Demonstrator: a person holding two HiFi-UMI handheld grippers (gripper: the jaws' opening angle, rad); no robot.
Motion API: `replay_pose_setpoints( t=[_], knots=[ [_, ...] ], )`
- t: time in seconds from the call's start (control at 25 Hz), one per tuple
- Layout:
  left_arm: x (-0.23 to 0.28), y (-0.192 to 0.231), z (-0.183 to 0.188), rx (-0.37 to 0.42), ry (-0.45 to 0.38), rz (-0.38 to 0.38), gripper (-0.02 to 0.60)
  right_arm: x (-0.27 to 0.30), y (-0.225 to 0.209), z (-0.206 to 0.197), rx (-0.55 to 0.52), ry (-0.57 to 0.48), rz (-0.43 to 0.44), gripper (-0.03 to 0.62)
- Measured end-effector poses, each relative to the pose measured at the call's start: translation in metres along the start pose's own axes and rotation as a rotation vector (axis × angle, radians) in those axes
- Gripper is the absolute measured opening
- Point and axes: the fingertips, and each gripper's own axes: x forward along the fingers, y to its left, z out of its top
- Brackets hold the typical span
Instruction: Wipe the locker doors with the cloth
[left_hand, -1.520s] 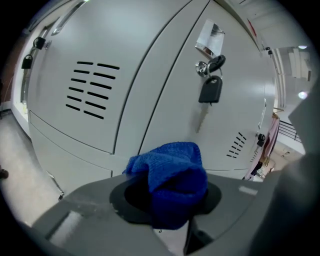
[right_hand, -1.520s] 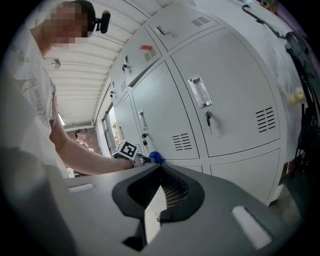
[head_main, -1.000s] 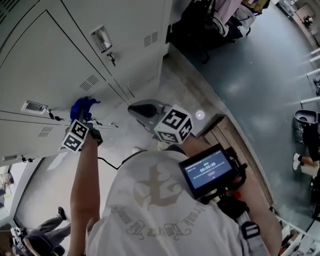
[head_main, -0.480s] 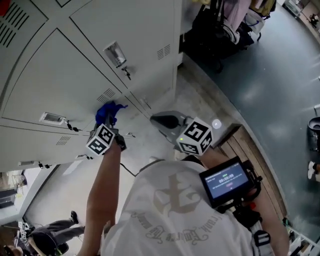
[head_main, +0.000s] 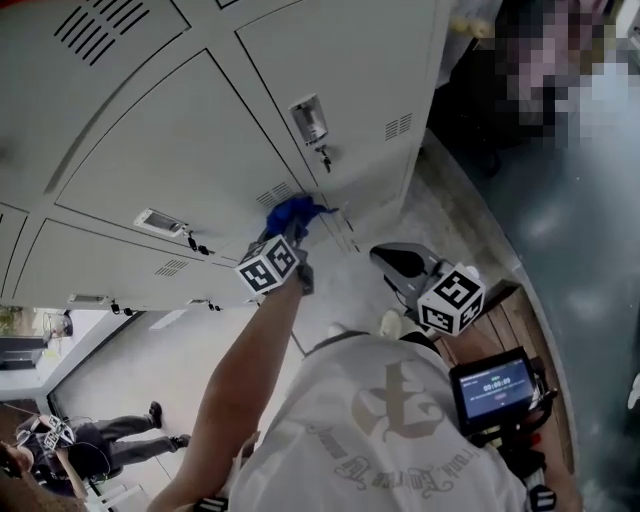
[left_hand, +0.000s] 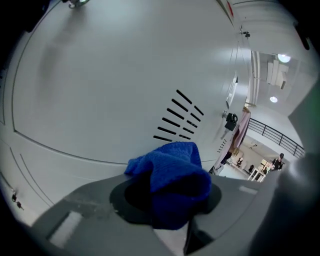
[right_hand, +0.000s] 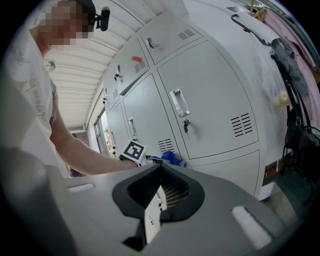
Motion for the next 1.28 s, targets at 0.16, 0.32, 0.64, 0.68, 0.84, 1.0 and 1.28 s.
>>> replay_pose_setpoints(
  t=[0.16,0.32,0.64,0.68,0.84,1.0,1.28],
  knots=[
    [0.012,-0.016,0.0,-0.019,0.012,-0.037,0.149,-0.005,-0.004,-0.003,0.009,0.0,-0.013,0.003],
    [0.024,-0.029,-0.005,-0.005,0.033,-0.078,0.149,-0.009,-0.006,-0.004,0.012,-0.005,-0.021,0.003],
    [0.019,-0.05,0.006,0.039,-0.066,-0.153,0.149,-0.01,-0.006,0.001,0.009,-0.014,-0.011,0.003],
    [0.019,-0.049,0.007,0.01,-0.074,-0.156,0.147,-0.009,-0.004,0.002,0.007,-0.012,-0.007,0.003],
    [0.013,-0.043,0.014,-0.106,-0.137,-0.151,0.146,-0.007,0.0,0.002,0.002,-0.004,0.004,0.003],
    [-0.005,-0.025,0.024,-0.2,-0.206,-0.14,0.144,-0.005,0.002,-0.001,-0.003,0.014,0.011,0.003],
    [-0.048,0.024,0.034,-0.279,-0.31,-0.063,0.144,0.019,0.025,-0.006,-0.019,0.049,0.084,0.003]
  ],
)
